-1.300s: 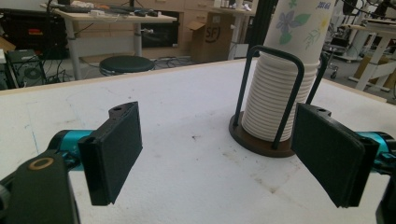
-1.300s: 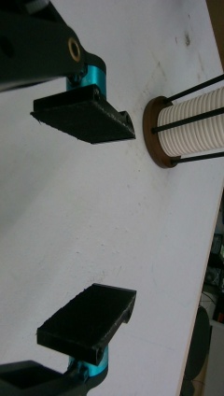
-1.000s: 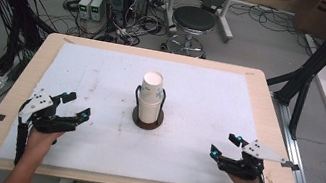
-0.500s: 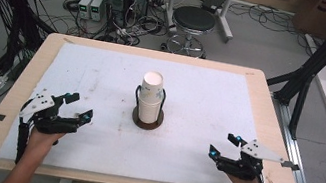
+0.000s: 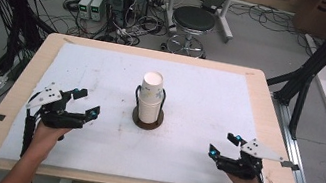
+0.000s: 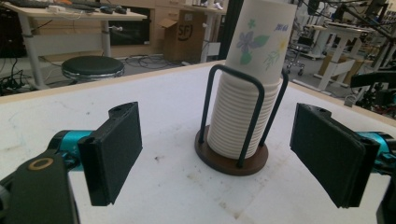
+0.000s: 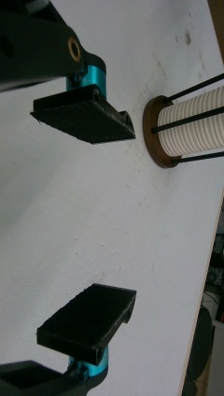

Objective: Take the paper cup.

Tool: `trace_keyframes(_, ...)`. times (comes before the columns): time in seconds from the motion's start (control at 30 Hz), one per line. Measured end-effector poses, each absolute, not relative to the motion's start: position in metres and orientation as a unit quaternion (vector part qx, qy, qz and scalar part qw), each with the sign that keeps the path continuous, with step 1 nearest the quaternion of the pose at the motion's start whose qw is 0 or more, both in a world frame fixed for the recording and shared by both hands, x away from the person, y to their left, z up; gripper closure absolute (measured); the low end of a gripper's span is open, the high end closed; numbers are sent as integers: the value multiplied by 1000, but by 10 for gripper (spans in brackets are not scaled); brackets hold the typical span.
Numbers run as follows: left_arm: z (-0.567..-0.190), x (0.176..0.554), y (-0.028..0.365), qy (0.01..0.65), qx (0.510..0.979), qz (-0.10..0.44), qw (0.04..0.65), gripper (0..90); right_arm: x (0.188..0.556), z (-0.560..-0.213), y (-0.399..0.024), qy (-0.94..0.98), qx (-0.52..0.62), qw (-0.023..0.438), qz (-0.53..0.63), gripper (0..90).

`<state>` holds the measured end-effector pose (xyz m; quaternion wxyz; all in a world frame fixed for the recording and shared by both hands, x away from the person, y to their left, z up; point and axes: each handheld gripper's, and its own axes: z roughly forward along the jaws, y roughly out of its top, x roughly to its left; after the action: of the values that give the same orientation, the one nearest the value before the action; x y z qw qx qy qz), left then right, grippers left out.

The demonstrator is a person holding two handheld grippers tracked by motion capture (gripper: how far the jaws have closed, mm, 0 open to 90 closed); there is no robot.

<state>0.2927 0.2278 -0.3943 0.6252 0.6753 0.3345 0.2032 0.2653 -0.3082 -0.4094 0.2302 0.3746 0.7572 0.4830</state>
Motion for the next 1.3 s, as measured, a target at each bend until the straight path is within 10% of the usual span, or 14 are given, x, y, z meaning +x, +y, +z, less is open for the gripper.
trace_keyframes(1.3,-314,372,119,267,734,143,608,162,265,-410,-308,758,373,220,487,206)
